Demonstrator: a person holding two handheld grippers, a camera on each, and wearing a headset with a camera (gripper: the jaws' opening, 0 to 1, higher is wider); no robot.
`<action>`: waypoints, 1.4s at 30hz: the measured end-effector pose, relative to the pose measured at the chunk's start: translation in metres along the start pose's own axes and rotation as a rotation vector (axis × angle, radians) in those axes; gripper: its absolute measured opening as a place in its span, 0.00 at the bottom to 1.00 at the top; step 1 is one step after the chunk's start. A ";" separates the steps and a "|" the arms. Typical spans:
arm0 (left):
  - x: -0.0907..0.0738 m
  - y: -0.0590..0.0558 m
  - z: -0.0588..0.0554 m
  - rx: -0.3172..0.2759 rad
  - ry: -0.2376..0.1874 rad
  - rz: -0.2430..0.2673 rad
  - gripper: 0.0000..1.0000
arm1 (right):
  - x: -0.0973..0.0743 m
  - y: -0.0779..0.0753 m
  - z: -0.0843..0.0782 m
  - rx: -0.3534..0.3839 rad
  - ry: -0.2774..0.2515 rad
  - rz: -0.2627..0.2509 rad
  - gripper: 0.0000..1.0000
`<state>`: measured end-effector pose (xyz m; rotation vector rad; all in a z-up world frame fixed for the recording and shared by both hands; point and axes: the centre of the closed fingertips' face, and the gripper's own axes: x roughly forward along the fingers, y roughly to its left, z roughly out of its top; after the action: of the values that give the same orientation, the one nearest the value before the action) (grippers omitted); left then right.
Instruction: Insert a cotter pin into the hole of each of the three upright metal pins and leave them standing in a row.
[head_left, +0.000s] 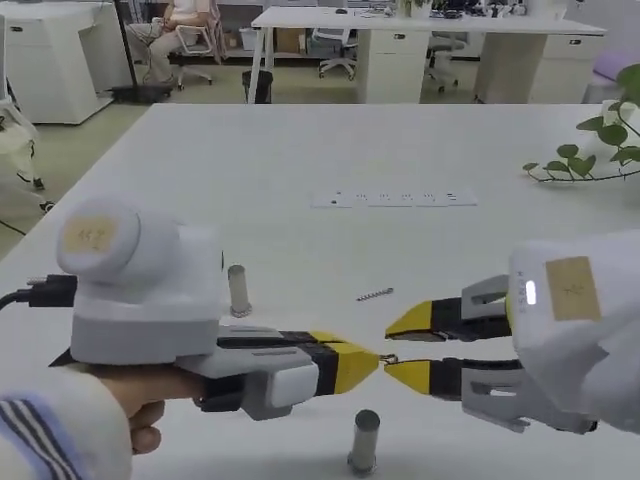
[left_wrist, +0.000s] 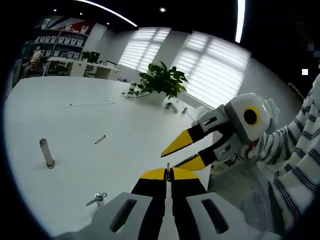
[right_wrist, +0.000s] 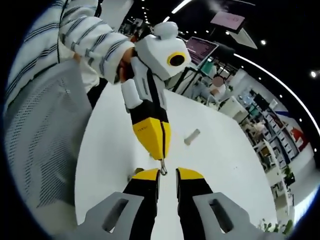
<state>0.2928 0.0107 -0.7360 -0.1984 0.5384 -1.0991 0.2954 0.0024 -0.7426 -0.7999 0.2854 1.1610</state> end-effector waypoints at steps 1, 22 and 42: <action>-0.001 -0.001 0.000 0.021 0.004 -0.004 0.00 | -0.001 0.002 0.000 0.026 -0.011 0.016 0.14; -0.005 -0.023 -0.016 0.364 0.053 -0.145 0.00 | -0.003 0.032 0.001 0.223 -0.078 0.205 0.10; 0.002 -0.031 -0.045 0.416 0.128 -0.221 0.01 | -0.006 0.059 -0.010 0.211 -0.043 0.327 0.04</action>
<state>0.2460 0.0003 -0.7623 0.1814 0.3960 -1.4201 0.2415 0.0009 -0.7703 -0.5531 0.5080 1.4255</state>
